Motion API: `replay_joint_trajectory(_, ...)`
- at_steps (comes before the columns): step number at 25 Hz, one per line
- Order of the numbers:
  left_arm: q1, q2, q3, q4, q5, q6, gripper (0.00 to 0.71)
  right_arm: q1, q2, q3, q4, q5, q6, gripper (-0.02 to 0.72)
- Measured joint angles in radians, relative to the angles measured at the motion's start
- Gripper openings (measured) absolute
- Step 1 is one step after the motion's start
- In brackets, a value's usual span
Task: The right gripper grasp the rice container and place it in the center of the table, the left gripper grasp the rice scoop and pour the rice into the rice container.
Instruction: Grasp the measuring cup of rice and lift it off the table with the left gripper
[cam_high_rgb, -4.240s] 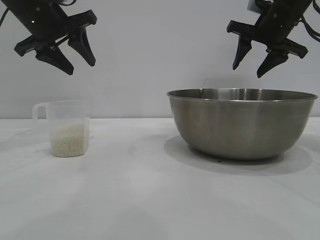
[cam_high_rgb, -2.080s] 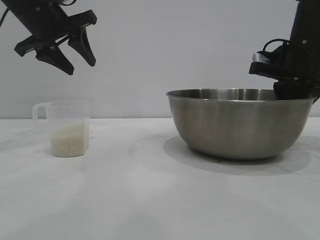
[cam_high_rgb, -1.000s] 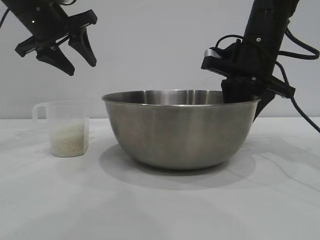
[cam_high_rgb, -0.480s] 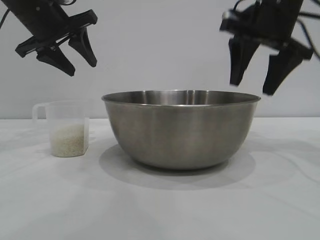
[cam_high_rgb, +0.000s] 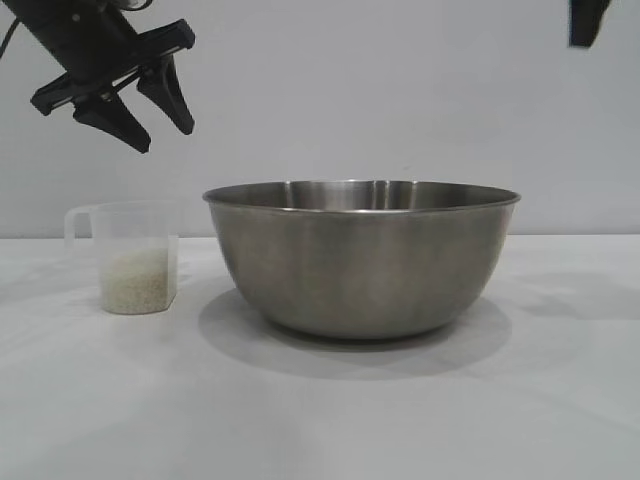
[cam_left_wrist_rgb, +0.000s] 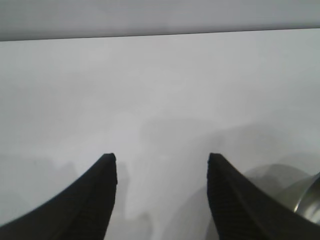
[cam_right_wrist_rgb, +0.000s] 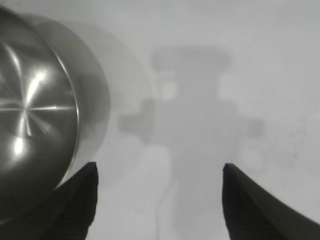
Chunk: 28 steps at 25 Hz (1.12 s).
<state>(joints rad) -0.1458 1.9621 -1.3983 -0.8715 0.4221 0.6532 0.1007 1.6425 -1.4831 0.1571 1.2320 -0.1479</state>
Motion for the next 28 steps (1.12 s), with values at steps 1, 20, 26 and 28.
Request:
replay_joint_trajectory(1, 0.0, 0.0, 0.0, 0.0, 0.002, 0.0, 0.351, -0.011, -0.045, 0.035, -0.002, 0.0, 0.0, 0.449)
replay_joint_trajectory(20, 0.0, 0.0, 0.0, 0.0, 0.011, 0.0, 0.351, -0.105, -1.005, 0.761, -0.037, -0.039, 0.001, 0.449)
replay_joint_trajectory(26, 0.0, 0.0, 0.0, 0.0, 0.012, 0.0, 0.351, -0.105, -1.288, 0.922, -0.037, -0.056, 0.001, 0.449)
replay_joint_trajectory(28, 0.0, 0.0, 0.0, 0.0, 0.012, 0.0, 0.351, -0.105, -1.368, 0.953, -0.039, -0.066, 0.001, 0.449)
